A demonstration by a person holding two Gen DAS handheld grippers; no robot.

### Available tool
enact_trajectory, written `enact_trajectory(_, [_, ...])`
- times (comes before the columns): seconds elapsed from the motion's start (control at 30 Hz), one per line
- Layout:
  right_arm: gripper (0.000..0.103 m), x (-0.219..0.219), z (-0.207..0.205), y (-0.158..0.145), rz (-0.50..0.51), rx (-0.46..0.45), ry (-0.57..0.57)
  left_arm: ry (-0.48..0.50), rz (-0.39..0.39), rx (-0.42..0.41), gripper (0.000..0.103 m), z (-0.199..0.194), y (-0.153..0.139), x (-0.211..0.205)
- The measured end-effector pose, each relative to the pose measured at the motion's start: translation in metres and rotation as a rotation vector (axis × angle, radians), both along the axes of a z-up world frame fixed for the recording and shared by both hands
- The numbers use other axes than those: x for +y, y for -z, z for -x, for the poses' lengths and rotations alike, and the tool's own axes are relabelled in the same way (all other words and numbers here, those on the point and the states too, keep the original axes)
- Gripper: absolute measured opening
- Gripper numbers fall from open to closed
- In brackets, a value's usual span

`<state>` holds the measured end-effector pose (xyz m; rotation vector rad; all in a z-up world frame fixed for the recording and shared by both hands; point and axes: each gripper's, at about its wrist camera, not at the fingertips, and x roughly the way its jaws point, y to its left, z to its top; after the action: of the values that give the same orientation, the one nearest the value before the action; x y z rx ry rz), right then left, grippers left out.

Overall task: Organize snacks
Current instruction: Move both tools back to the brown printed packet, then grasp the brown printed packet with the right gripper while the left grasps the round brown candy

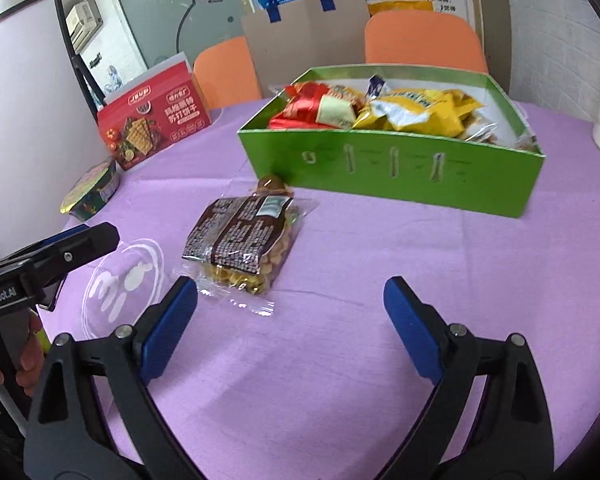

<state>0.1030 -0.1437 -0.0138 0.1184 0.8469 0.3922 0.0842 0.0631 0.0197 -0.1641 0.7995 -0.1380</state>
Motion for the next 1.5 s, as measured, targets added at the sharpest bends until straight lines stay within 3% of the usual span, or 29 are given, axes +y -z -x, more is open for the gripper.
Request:
enact_trajectory(0.13, [0.090,0.029,-0.014,0.011,0.014,0.030,-0.048,-0.004,0.036,-0.003,0.097,0.000,0.002,0.016])
enact_trajectory(0.27, [0.090,0.037,-0.023,0.015,-0.002,0.043,-0.054,0.064,0.073,0.005,0.096,-0.013,0.001,0.012])
enact_trajectory(0.4, [0.083,0.039,-0.030,0.022,-0.004,0.065,-0.054,0.118,0.102,0.066,0.087,-0.043,0.015,-0.003])
enact_trajectory(0.47, [0.071,0.039,-0.035,0.026,-0.017,0.085,-0.054,0.139,0.119,0.108,0.081,-0.055,0.024,-0.012])
enact_trajectory(0.53, [0.059,0.038,-0.037,0.029,-0.047,0.102,-0.075,0.166,0.132,0.152,0.065,-0.065,0.035,-0.019])
enact_trajectory(0.6, [0.056,0.036,-0.035,0.029,-0.040,0.096,-0.084,0.197,0.127,0.186,0.054,-0.069,0.044,-0.027])
enact_trajectory(0.67, [0.051,0.035,-0.031,0.027,-0.025,0.084,-0.091,0.210,0.151,0.189,0.053,-0.068,0.048,-0.031])
enact_trajectory(0.77, [0.051,0.025,-0.024,0.028,-0.029,0.087,-0.084,0.251,0.189,0.198,0.041,-0.063,0.049,-0.039])
enact_trajectory(1.03, [0.051,-0.031,0.015,0.028,-0.036,0.077,-0.003,0.393,0.140,0.195,0.040,-0.037,0.045,-0.098])
enact_trajectory(1.17, [0.050,-0.065,0.029,0.026,-0.031,0.076,0.076,0.413,0.058,0.154,0.041,-0.029,0.037,-0.123])
enact_trajectory(1.3, [0.052,-0.086,0.033,0.023,-0.010,0.066,0.145,0.379,-0.005,0.130,0.041,-0.032,0.032,-0.128])
enact_trajectory(1.37, [0.055,-0.090,0.034,0.021,-0.001,0.060,0.170,0.347,-0.039,0.126,0.047,-0.036,0.033,-0.124])
enact_trajectory(1.5, [0.065,-0.085,0.036,0.017,0.000,0.040,0.153,0.235,-0.059,0.115,0.051,-0.055,0.037,-0.089])
